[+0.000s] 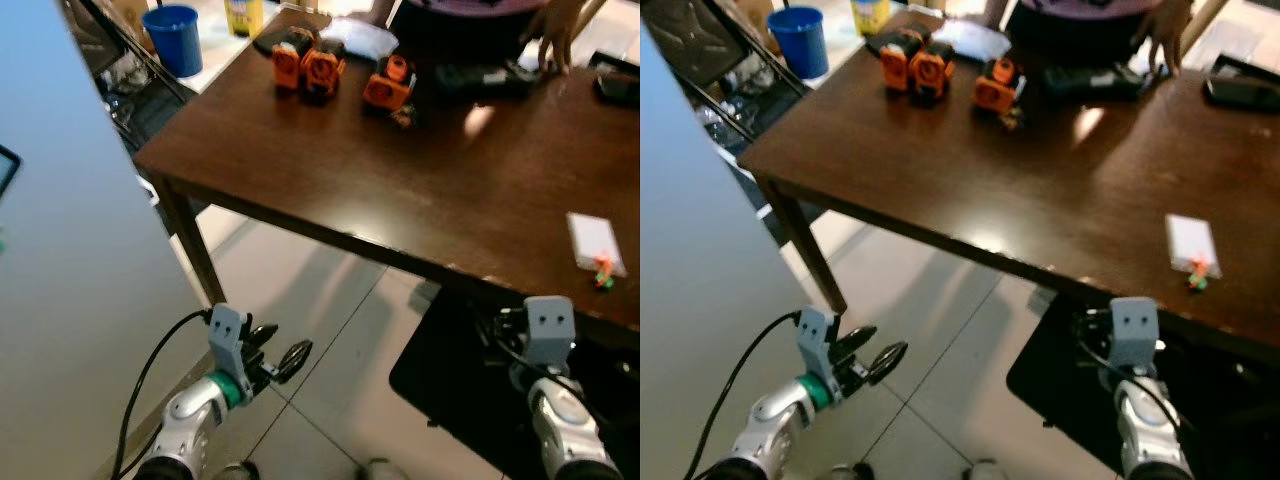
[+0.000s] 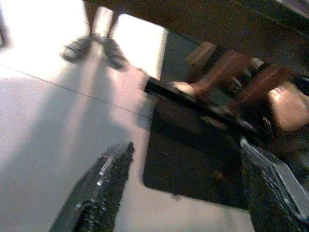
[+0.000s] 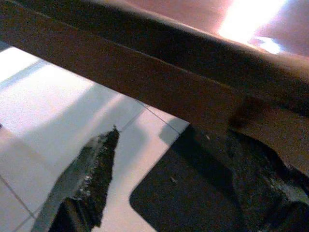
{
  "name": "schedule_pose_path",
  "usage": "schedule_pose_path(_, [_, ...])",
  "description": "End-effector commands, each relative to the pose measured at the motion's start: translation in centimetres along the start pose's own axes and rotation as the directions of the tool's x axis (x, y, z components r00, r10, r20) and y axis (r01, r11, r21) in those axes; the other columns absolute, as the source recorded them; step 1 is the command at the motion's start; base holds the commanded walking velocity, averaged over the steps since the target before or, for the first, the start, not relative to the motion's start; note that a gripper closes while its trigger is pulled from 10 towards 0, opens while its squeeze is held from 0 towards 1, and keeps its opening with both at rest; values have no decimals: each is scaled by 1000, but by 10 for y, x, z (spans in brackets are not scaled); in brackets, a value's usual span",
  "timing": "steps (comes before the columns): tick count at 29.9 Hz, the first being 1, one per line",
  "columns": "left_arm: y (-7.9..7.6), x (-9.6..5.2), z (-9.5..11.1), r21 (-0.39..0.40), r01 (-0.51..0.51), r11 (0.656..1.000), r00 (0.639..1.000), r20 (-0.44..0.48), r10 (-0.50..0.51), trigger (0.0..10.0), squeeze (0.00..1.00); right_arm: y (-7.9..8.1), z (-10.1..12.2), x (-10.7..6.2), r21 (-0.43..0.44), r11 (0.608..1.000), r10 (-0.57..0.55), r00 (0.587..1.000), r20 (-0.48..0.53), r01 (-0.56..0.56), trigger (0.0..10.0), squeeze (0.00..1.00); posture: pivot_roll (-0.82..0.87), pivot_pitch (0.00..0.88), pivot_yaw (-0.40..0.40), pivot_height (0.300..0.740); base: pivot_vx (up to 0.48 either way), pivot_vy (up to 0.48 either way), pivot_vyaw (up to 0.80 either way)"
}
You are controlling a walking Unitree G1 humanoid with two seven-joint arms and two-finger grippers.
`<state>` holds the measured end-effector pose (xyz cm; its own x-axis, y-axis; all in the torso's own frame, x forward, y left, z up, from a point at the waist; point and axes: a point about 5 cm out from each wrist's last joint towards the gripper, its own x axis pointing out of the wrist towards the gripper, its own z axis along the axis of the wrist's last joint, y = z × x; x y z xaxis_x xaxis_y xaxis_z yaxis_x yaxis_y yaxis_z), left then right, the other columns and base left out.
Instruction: Hang keys on a hook
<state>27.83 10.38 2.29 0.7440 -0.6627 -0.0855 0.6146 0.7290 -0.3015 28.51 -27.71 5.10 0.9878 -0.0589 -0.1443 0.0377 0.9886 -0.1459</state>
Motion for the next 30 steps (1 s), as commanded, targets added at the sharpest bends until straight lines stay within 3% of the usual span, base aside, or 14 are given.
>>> schedule_pose_path(1, [1, -4, -5, 2, 1, 1000, 999, -32, -1, 10000, 0, -2, 9, 3, 19, 1000, -5, 999, 42, 4, 10000, 0, -80, 121, 71, 740, 0, -442, 0])
schedule_pose_path(9, [-1, -1, -2, 6, 11, 1000, 1000, -21, -11, 10000, 0, 13, 41, 16, -11, 996, 88, 983, 162, -88, 10000, 0, -77, 114, 67, 740, 0, -258, 0])
schedule_pose_path(15, [-5, 1, -5, 56, 29, 998, 998, -60, -26, 10000, 0, 22, 11, 21, -16, 990, 137, 982, -128, -140, 10000, 0, -73, 104, 63, 740, 0, 0, 0])
schedule_pose_path(17, [-8, 2, -7, 71, 46, 996, 996, -78, -41, 10000, 0, 40, -17, 9, 29, 953, 298, 914, -276, -302, 10000, 0, -73, 104, 66, 740, 0, 0, 0])
schedule_pose_path(18, [-8, 2, -7, 71, 46, 996, 996, -78, -41, 10000, 0, 40, -17, 9, 29, 953, 298, 914, -276, -302, 10000, 0, -73, 104, 66, 740, 0, 0, 0])
schedule_pose_path(19, [-9, 3, -8, 74, 55, 996, 996, -81, -49, 10000, 0, 60, -23, -2, 51, 875, 476, 837, -270, -481, 10000, 0, -76, 103, 67, 740, 0, 0, 0])
schedule_pose_path(20, [-9, 3, -8, 74, 55, 996, 996, -81, -49, 10000, 0, 60, -23, -2, 51, 875, 476, 837, -270, -481, 10000, 0, -76, 103, 67, 740, 0, 0, 0])
schedule_pose_path(22, [-11, 3, -8, 80, 71, 994, 994, -88, -64, 10000, 0, 91, -26, -22, 110, 687, 722, 657, -219, -718, 10000, 0, -78, 104, 66, 740, 0, 0, 0])
schedule_pose_path(23, [-12, 4, -9, 82, 77, 994, 993, -92, -69, 10000, 0, 98, -25, -28, 136, 634, 770, 606, -198, -761, 10000, 0, -78, 104, 66, 740, 0, 0, 0])
schedule_pose_path(24, [-12, 4, -9, 82, 77, 994, 993, -92, -69, 10000, 0, 98, -25, -28, 136, 634, 770, 606, -198, -761, 10000, 0, -78, 104, 66, 740, 0, 0, 0])
schedule_pose_path(26, [-14, 5, -9, 91, 89, 992, 992, -100, -80, 10000, 0, 119, -18, -45, 182, 460, 888, 443, -127, -869, 10000, 0, -80, 107, 68, 740, 0, 0, 0])
schedule_pose_path(27, [-14, 5, -9, 91, 89, 992, 992, -100, -80, 10000, 0, 119, -18, -45, 182, 460, 888, 443, -127, -869, 10000, 0, -80, 107, 68, 740, 0, 0, 0])
schedule_pose_path(29, [-16, 6, -10, 106, 99, 989, 990, -111, -87, 10000, 0, 135, -8, -55, 208, 327, 945, 324, -51, -922, 10000, 0, -80, 111, 72, 740, 0, 0, 0])
schedule_pose_path(30, [-16, 6, -10, 106, 99, 989, 990, -111, -87, 10000, 0, 135, -8, -55, 208, 327, 945, 324, -51, -922, 10000, 0, -80, 111, 72, 740, 0, 0, 0])
